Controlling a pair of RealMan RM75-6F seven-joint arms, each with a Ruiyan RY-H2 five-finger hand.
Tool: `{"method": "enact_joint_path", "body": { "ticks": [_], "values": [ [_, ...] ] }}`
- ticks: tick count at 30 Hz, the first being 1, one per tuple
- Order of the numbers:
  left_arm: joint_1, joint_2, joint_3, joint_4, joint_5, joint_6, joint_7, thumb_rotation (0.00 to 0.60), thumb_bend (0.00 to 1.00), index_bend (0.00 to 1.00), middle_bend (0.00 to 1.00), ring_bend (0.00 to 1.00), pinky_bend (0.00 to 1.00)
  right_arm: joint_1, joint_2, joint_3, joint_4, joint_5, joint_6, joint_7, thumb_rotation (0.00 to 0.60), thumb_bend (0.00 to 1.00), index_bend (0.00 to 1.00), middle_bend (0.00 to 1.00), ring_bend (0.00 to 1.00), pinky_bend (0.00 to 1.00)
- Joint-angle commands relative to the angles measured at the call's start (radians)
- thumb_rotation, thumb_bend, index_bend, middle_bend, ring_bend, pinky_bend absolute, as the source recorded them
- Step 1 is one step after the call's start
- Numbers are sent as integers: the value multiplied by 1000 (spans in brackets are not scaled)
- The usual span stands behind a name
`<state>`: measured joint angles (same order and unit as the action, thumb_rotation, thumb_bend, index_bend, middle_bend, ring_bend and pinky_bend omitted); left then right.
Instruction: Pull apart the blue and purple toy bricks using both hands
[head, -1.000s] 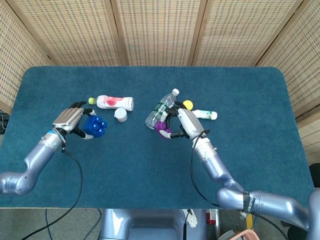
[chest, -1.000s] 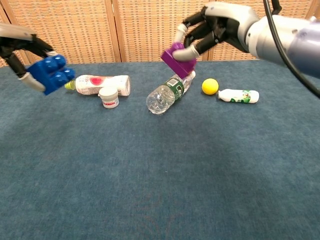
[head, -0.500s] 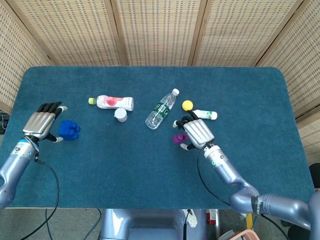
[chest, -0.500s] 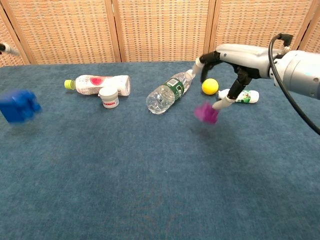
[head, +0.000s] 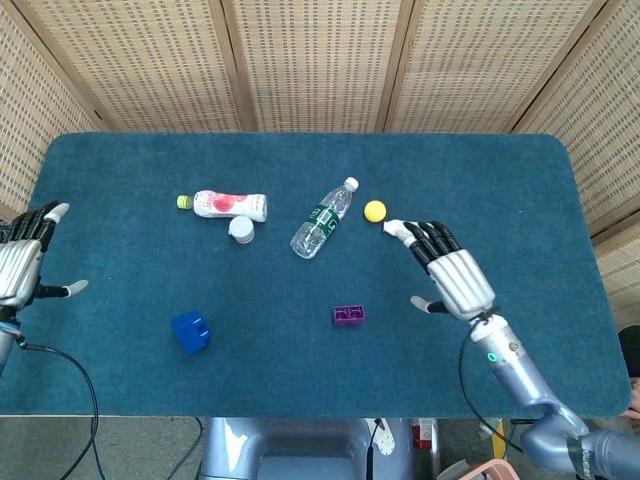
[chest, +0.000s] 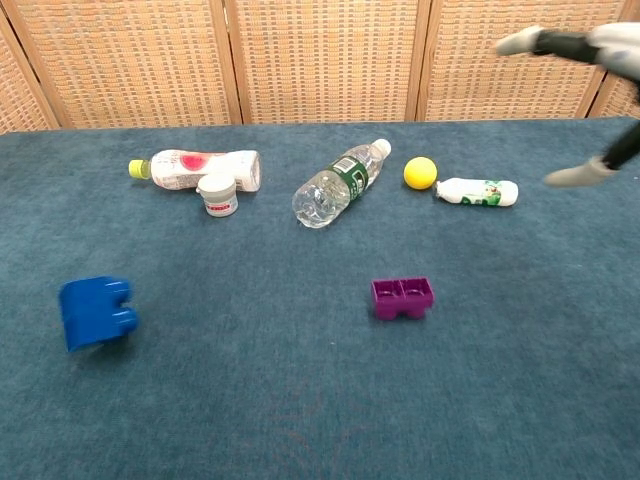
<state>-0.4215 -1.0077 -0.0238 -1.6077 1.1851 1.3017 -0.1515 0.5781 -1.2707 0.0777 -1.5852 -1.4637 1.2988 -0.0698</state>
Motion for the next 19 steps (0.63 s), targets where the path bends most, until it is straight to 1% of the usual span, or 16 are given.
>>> {"method": "enact_joint_path", "body": {
  "ticks": [1,4,7,10,12,15,19],
  "values": [
    [101,0,20,-46,31,96,-30,600,0,0,0,0,0,-116,27,-57,95,-93,149,97,600,0,0,22,0,0],
    [148,2,29,-68,51,138,-51,600,0,0,0,0,0,-168,35,-72,117,-102,205,136,600,0,0,8,0,0],
    [181,0,38,-77,71,174,-52,600,0,0,0,0,0,-204,44,-83,119,-104,237,149,600,0,0,0,0,0],
    [222,-11,55,-86,100,219,-32,600,0,0,0,0,0,-253,57,-95,106,-95,277,149,600,0,0,0,0,0],
    [249,-34,61,-75,124,255,-6,600,0,0,0,0,0,-287,62,-100,93,-103,316,148,600,0,0,0,0,0],
    [269,-63,59,-54,139,268,21,600,0,0,0,0,0,-326,59,-103,92,-117,358,128,600,0,0,0,0,0],
    [282,-76,51,-35,168,276,33,600,0,0,0,0,0,-358,57,-104,88,-133,378,82,600,0,0,0,0,0]
  ]
}}
